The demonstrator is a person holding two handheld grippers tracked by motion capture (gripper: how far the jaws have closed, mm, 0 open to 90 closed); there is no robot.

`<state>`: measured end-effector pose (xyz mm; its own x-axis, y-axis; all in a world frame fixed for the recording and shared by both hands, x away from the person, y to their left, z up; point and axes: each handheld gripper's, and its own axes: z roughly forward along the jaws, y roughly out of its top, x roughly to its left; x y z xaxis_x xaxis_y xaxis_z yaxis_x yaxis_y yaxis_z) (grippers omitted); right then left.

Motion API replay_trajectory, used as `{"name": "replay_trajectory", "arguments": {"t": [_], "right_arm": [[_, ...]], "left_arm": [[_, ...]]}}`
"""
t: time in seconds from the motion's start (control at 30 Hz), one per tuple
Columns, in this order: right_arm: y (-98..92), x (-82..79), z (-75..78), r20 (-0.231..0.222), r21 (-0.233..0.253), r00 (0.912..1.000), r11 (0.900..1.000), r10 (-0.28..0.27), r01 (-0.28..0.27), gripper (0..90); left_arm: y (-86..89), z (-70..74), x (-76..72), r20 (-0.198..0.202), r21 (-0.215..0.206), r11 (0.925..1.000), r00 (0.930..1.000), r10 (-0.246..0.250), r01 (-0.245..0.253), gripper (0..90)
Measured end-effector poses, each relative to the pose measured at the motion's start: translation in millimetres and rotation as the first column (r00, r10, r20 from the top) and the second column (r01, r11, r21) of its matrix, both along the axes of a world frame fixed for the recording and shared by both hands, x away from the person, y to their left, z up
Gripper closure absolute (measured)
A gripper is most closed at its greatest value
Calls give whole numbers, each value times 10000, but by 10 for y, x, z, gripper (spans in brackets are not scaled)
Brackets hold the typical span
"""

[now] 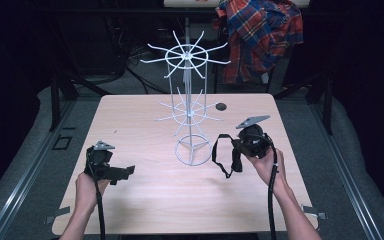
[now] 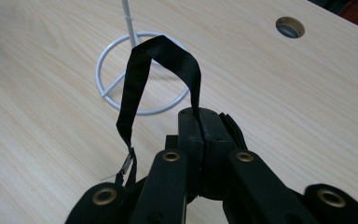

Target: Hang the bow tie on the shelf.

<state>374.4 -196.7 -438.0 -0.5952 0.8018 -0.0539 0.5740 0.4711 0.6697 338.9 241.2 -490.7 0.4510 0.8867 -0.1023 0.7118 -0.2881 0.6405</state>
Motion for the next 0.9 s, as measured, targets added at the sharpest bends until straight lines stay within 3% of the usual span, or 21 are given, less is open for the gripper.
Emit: {"name": "replay_trajectory", "arguments": {"t": [0.5, 0.9], "right_arm": [[45, 88, 122, 289, 198, 9996, 9998, -37, 31, 888], [-48, 92, 271, 670, 753, 9975, 9970, -204, 154, 889]], "left_arm": [[-7, -13, 15, -133, -35, 9999, 9999, -101, 100, 0], [0, -21, 11, -195, -70, 10000, 9998, -61, 60, 0]]}}
